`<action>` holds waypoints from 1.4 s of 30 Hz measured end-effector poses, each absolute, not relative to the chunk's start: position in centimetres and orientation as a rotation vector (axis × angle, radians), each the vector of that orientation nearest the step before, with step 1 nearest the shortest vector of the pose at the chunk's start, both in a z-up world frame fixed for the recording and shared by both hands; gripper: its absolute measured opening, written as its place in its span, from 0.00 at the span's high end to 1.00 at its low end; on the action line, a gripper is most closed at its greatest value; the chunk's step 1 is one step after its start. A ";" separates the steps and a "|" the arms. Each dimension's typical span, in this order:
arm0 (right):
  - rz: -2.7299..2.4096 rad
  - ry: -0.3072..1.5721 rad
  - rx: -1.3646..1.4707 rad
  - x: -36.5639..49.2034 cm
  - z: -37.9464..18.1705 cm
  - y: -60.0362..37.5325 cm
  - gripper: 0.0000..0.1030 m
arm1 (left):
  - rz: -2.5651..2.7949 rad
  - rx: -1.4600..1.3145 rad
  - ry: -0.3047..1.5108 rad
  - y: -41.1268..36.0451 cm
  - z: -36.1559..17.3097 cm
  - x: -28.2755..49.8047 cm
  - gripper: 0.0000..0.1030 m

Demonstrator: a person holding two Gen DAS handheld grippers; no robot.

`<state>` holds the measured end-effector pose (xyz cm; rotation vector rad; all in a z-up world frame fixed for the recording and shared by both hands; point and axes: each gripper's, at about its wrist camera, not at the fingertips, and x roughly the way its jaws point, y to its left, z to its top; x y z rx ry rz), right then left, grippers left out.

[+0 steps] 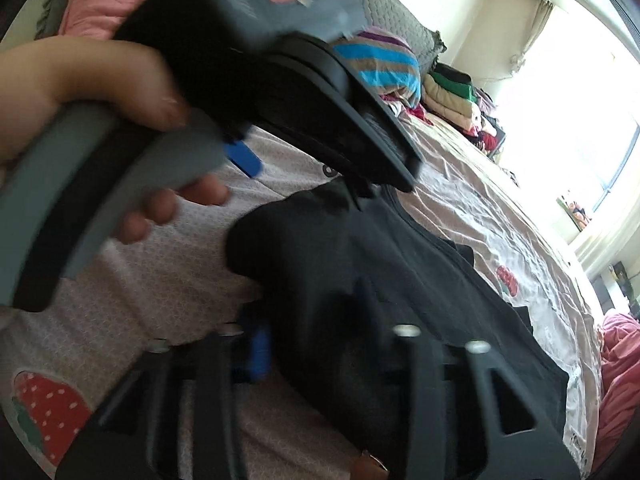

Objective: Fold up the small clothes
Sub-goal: 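Grasp one side of the black sweatshirt with the left gripper while the right gripper grasps it too, then lift the gripped side with both grippers and fold it over the other half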

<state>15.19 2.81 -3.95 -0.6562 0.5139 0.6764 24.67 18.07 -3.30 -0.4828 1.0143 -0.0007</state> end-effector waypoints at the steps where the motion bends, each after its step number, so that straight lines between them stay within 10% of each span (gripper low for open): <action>1: 0.677 0.494 -0.662 14.9 -3.8 2.7 0.85 | -0.013 -0.499 1.018 17.9 -3.4 24.9 0.09; 12: 0.639 0.368 -0.582 14.0 -1.6 -0.9 0.91 | -0.129 -0.641 0.971 15.8 -2.3 25.9 0.13; 18: 0.604 0.343 -0.512 14.2 -0.3 -3.8 0.91 | -0.157 -0.607 0.947 13.3 -0.1 26.2 0.73; 21: 0.594 0.339 -0.441 13.9 0.5 -5.7 0.92 | -0.173 -0.534 0.930 11.2 1.8 26.0 0.79; 42: 0.460 0.298 -0.179 13.0 3.7 -16.4 0.92 | -0.258 -0.362 0.875 0.1 8.2 25.8 0.80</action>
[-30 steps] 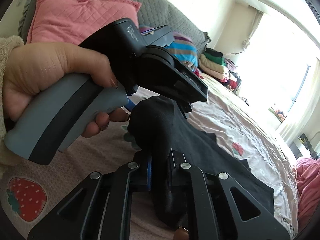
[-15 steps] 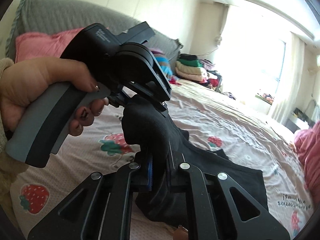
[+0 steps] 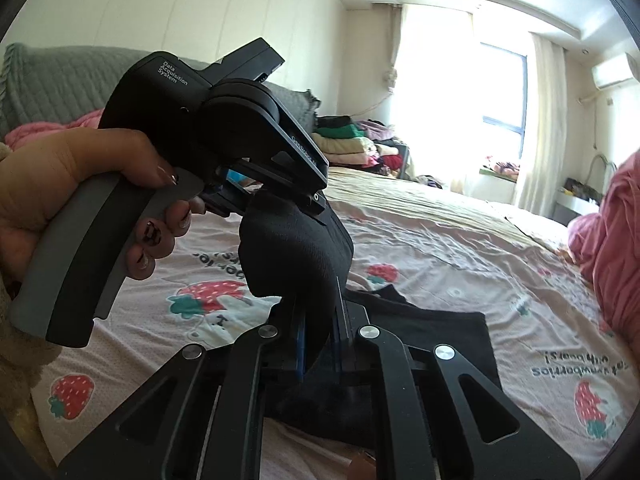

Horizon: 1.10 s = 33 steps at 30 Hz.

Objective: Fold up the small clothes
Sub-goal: 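Lift the gripped side with both grippers and fold it over the other half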

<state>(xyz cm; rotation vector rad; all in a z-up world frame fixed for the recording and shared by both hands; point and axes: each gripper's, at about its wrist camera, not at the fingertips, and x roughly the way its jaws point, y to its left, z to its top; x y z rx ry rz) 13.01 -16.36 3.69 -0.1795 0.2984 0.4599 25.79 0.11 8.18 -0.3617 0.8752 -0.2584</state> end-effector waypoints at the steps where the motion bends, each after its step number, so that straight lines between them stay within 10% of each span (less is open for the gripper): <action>1: 0.454 0.302 -0.173 13.0 3.7 -16.7 0.92 | -0.260 -0.357 0.877 -0.4 8.3 25.8 0.80; 33: 0.376 0.524 0.132 15.1 -0.7 -25.5 0.92 | -0.286 -0.191 1.020 -11.8 3.9 29.1 0.77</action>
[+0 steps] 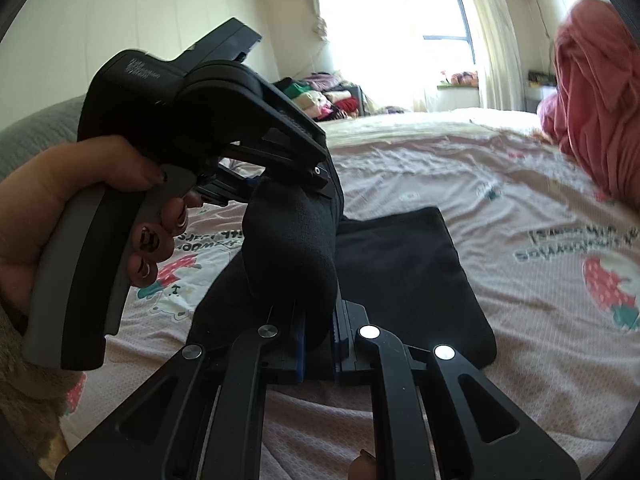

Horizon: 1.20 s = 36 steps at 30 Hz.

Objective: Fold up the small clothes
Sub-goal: 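Lift the gripped side with both grippers and fold it over the other half, then open the left gripper and release the folded sweatshirt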

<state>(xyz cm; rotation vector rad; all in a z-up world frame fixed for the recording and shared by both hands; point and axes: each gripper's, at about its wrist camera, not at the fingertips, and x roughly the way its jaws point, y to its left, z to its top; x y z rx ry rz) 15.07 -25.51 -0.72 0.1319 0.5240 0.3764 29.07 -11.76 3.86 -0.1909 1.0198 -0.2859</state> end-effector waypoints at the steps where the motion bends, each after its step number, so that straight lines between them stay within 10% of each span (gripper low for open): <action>1: 0.376 0.535 0.142 15.2 -0.9 -25.7 0.92 | -0.286 -0.188 1.024 -12.0 3.7 29.2 0.76; 16: 0.351 0.643 0.314 15.7 -2.8 -28.5 0.88 | -0.298 -0.146 1.051 -14.8 1.8 30.1 0.66; 21: 0.332 0.696 0.358 16.2 -3.7 -29.2 0.84 | -0.331 -0.206 1.048 -14.8 1.5 30.3 0.33; 27: 0.350 0.784 0.488 16.9 -5.3 -31.0 0.75 | -0.412 -0.380 1.016 -12.4 1.9 28.9 0.31; 32: 0.482 0.822 0.535 17.4 -4.4 -31.3 0.38 | -0.328 -0.345 0.950 -9.3 2.5 26.6 0.31; 36: 0.541 0.880 0.547 20.0 -2.8 -31.6 0.29 | -0.261 -0.289 0.944 -7.5 1.6 25.2 0.31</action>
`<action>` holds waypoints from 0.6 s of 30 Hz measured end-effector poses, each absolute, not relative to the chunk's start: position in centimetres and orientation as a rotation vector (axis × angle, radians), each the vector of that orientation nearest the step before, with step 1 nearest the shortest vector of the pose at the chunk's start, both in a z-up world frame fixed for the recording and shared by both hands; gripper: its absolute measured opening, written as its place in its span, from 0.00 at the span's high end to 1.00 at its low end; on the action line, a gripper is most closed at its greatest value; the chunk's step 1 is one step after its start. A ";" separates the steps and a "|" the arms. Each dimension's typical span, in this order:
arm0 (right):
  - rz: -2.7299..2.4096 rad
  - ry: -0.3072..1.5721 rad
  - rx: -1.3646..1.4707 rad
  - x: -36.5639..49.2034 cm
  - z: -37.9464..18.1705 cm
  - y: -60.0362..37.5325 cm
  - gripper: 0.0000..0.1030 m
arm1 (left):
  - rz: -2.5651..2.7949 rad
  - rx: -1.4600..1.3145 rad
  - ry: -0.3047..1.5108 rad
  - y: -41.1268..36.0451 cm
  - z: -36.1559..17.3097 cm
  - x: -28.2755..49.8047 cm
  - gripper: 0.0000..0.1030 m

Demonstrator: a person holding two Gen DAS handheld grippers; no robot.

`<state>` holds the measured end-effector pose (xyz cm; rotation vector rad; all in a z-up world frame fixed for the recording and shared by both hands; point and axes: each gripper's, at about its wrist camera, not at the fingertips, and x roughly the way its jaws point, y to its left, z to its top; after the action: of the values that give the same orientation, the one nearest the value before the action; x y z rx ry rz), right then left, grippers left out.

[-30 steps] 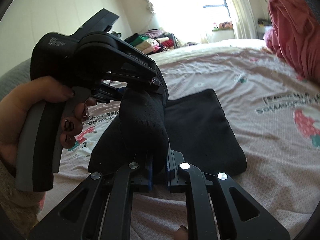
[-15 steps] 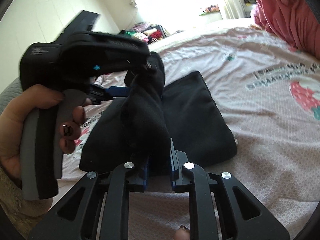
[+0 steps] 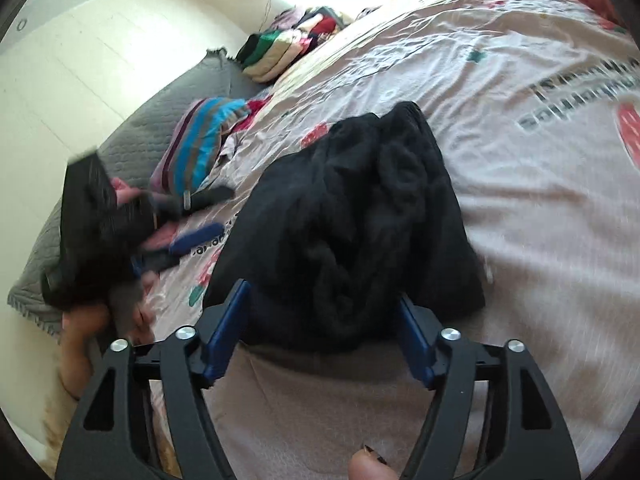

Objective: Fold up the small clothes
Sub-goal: 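Open the left gripper and release the folded sweatshirt, then press the folded edge down with the right gripper, then open it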

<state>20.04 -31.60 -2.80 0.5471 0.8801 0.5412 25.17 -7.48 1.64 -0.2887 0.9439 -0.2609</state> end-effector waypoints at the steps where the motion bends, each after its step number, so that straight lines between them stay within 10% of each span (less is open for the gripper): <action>1: 0.547 0.896 0.553 20.9 -2.5 -31.7 0.29 | -0.260 -0.289 0.949 -7.1 1.4 24.9 0.31; 9: 0.542 1.052 0.509 30.4 -2.9 -31.0 0.29 | -0.241 -0.230 0.964 -6.8 -0.1 23.9 0.30; 12: 0.549 1.040 0.401 31.5 -2.5 -29.7 0.77 | -0.237 -0.234 0.969 -6.7 -0.5 23.7 0.29; 18: 0.586 0.871 0.217 30.8 0.9 -29.8 0.83 | -0.264 -0.225 0.972 -7.7 -0.4 23.5 0.29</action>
<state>30.79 -29.76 0.91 0.2174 0.8705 0.5861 23.51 -7.66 -0.45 -0.2247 0.9724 -0.2639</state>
